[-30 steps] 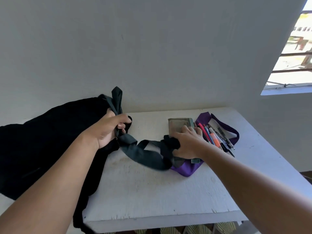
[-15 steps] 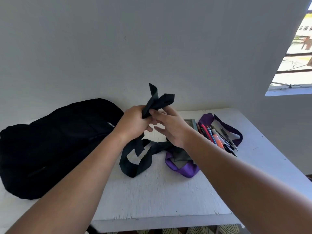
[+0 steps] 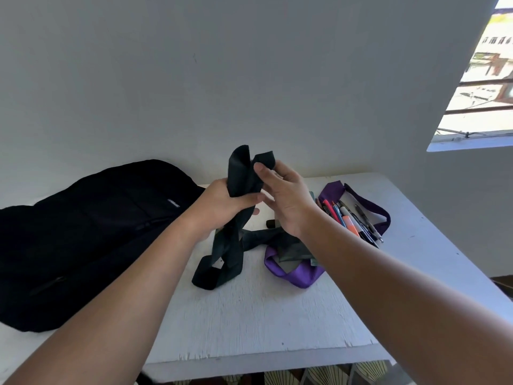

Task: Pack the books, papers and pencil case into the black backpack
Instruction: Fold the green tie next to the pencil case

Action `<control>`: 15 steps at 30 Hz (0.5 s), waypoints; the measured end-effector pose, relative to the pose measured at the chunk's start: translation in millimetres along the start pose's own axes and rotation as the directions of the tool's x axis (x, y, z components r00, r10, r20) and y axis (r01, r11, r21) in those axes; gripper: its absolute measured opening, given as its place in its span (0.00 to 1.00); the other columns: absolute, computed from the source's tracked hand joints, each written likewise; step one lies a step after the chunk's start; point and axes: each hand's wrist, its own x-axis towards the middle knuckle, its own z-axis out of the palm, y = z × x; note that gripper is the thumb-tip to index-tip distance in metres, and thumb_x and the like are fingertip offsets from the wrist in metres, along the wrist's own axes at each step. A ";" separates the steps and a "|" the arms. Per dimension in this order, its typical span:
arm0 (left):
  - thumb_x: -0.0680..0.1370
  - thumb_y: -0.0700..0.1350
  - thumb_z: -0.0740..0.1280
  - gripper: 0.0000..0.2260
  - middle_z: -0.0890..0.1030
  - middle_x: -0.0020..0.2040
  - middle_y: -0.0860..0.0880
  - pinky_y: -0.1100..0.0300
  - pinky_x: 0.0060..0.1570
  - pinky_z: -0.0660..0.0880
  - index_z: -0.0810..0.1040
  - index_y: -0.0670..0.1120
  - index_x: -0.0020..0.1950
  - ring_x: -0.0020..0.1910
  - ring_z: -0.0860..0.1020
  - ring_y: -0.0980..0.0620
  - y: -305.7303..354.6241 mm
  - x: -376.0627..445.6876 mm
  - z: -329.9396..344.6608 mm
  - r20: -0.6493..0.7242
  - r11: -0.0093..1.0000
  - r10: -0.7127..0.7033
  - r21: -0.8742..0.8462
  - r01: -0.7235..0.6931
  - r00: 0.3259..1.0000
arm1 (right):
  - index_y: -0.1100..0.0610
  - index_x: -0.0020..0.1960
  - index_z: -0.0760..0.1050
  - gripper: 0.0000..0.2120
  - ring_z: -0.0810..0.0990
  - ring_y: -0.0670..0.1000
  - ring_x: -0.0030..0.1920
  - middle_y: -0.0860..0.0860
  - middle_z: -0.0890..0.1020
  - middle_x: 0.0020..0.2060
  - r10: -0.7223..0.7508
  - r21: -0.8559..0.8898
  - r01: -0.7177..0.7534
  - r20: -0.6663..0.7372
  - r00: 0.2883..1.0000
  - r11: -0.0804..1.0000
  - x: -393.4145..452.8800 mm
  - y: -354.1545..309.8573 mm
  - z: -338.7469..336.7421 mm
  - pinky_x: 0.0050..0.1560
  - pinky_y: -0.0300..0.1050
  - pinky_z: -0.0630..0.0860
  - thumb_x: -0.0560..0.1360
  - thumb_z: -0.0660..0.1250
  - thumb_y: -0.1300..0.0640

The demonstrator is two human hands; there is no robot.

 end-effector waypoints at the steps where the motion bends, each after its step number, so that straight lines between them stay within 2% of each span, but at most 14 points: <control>1: 0.81 0.49 0.71 0.12 0.86 0.55 0.46 0.42 0.60 0.80 0.82 0.47 0.62 0.53 0.86 0.46 2.1 0.3 2.1 0.018 0.997 -0.015 -0.073 0.016 1.000 | 0.55 0.54 0.83 0.03 0.85 0.49 0.50 0.51 0.87 0.49 -0.002 0.007 0.002 -0.009 1.000 1.000 -0.3 -1.2 0.6 0.49 0.47 0.78 0.81 0.70 0.58; 3: 0.84 0.51 0.65 0.14 0.85 0.58 0.44 0.40 0.63 0.78 0.79 0.48 0.67 0.55 0.85 0.43 4.1 1.7 3.6 0.052 0.974 -0.059 -0.214 0.069 0.997 | 0.57 0.53 0.83 0.04 0.83 0.51 0.44 0.53 0.85 0.46 -0.009 -0.009 0.009 -0.012 1.000 1.000 -0.8 -1.5 1.1 0.39 0.50 0.70 0.81 0.71 0.58; 5: 0.85 0.50 0.62 0.14 0.85 0.58 0.42 0.40 0.63 0.78 0.78 0.46 0.67 0.56 0.85 0.40 4.0 3.1 5.2 0.076 0.966 -0.069 -0.243 0.085 0.995 | 0.59 0.54 0.83 0.05 0.80 0.52 0.39 0.54 0.83 0.42 -0.016 -0.016 0.016 0.013 1.000 1.000 -2.1 -1.4 -2.5 0.34 0.50 0.63 0.81 0.70 0.59; 8: 0.85 0.46 0.64 0.12 0.86 0.56 0.41 0.41 0.58 0.81 0.79 0.45 0.66 0.53 0.85 0.40 2.7 6.0 12.9 0.074 0.983 -0.018 -0.183 0.031 0.997 | 0.59 0.59 0.84 0.08 0.78 0.53 0.39 0.57 0.83 0.45 0.004 -0.049 -0.002 0.035 0.999 0.999 -5.8 -4.2 -5.6 0.33 0.50 0.58 0.82 0.70 0.60; 10: 0.84 0.45 0.64 0.11 0.86 0.54 0.41 0.44 0.53 0.82 0.80 0.46 0.65 0.52 0.86 0.39 2.0 9.2 20.7 0.041 0.980 0.004 -0.201 0.004 0.999 | 0.59 0.58 0.84 0.08 0.77 0.55 0.40 0.58 0.83 0.45 0.008 -0.043 -0.008 0.004 1.000 0.999 -7.7 -5.8 -7.2 0.37 0.53 0.54 0.81 0.70 0.60; 11: 0.85 0.45 0.64 0.11 0.86 0.54 0.41 0.45 0.53 0.82 0.80 0.46 0.65 0.52 0.86 0.39 0.8 11.1 23.8 0.027 0.978 0.009 -0.211 -0.003 1.000 | 0.59 0.57 0.84 0.06 0.77 0.55 0.40 0.57 0.83 0.44 0.009 -0.032 -0.010 -0.028 1.000 0.999 -8.3 -6.2 -7.9 0.38 0.54 0.56 0.81 0.71 0.60; 13: 0.85 0.45 0.64 0.11 0.86 0.55 0.41 0.44 0.54 0.81 0.80 0.46 0.65 0.54 0.85 0.38 -2.1 15.3 29.8 0.023 0.978 0.016 -0.206 -0.011 1.000 | 0.56 0.55 0.82 0.05 0.80 0.58 0.42 0.56 0.85 0.45 -0.005 -0.003 0.004 -0.102 0.995 1.000 -9.1 -9.4 -13.6 0.41 0.56 0.67 0.79 0.73 0.61; 15: 0.85 0.46 0.65 0.11 0.86 0.55 0.41 0.45 0.54 0.82 0.80 0.45 0.65 0.54 0.85 0.39 -3.0 16.5 35.6 0.020 0.981 0.041 -0.192 -0.037 0.999 | 0.54 0.62 0.77 0.15 0.84 0.58 0.43 0.55 0.86 0.48 -0.003 -0.012 0.001 -0.150 0.989 1.000 -10.9 -15.1 -20.2 0.45 0.59 0.76 0.77 0.75 0.61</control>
